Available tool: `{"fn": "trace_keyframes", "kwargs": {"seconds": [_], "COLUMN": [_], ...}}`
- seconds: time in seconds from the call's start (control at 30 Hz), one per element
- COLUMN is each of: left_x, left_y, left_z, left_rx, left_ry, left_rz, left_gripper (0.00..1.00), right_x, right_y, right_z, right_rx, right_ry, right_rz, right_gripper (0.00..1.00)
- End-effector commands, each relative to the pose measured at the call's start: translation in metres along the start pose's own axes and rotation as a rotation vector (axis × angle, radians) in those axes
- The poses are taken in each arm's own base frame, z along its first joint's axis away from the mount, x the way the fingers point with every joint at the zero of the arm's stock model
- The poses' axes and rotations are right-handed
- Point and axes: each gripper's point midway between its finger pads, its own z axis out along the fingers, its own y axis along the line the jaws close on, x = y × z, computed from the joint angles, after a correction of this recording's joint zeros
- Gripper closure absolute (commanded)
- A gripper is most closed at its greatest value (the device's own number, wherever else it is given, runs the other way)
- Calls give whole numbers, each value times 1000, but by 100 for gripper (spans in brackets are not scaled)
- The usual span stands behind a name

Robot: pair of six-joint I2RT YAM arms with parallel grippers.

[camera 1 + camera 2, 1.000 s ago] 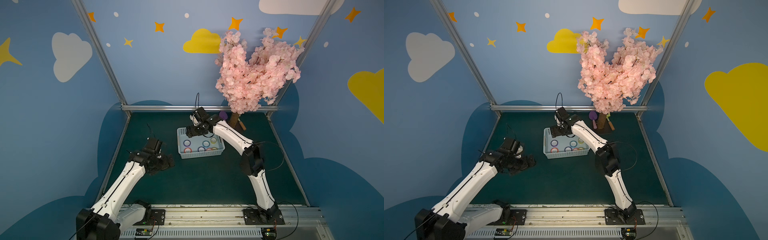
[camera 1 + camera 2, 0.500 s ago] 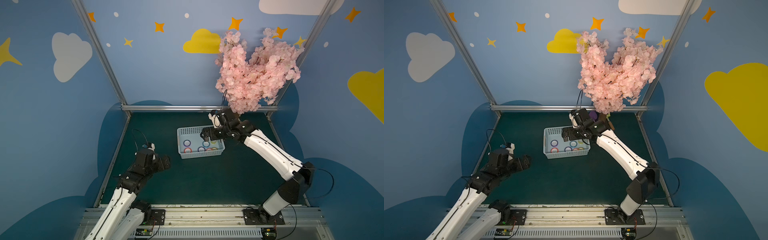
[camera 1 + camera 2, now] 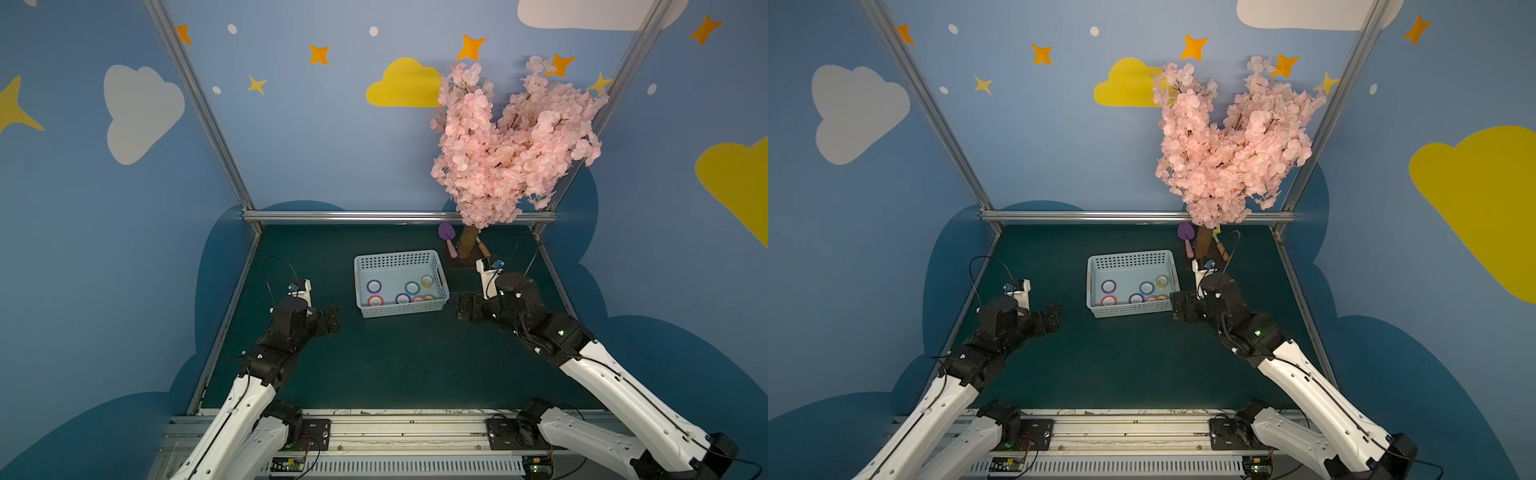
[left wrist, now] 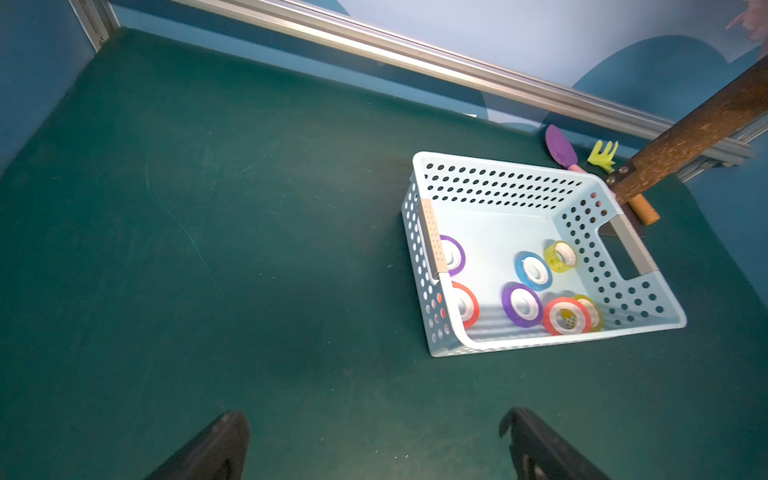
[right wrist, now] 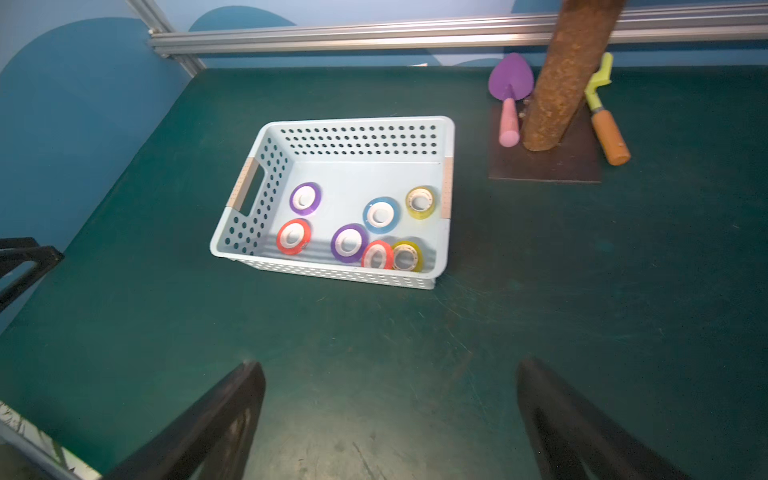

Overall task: Put the transparent tape into the storage box
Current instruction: Reset both arms

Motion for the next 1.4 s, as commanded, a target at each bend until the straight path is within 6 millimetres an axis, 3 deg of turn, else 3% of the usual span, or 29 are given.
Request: {"fn": "trace_keyframes", "kwargs": {"seconds": [0.0, 0.1, 0.3, 0.4, 0.53, 0.77, 0.97, 1.1, 1.2, 1.37], "left_x": [-19, -25, -41, -37, -25, -11, -3, 3, 10, 9], "left_y": [8, 23, 70, 91, 100, 97, 70, 61, 63, 70], "left_z": [10, 24, 51, 68, 92, 126, 150, 144, 143, 145], "left_rx": [-48, -78, -92, -95, -50, 29, 158, 119, 107, 82], "left_ry": [-77, -88, -190, -194, -166, -165, -86, -133, -223, -196], "left_rz": [101, 111, 38, 24, 33, 34, 124, 196, 217, 190], "left_gripper": [0, 0, 0, 0, 0, 0, 0, 0, 0, 0], "right_x": [5, 11, 17, 26, 33, 40, 40, 42, 42, 43], "right_y": [-26, -45, -85, -94, -107, -130, -153, -171, -181, -194], "right_z": [-6, -12, -14, -6, 3, 15, 28, 46, 61, 92], "right_rx": [102, 167, 338, 341, 355, 370, 384, 386, 373, 359], "right_ry": [-64, -142, -255, -237, -232, -237, -262, -263, -264, -217], "right_rz": [-27, -104, -208, -236, -223, -145, -87, -64, -37, -30], "right_gripper": [2, 2, 2, 2, 2, 2, 2, 2, 2, 2]}}
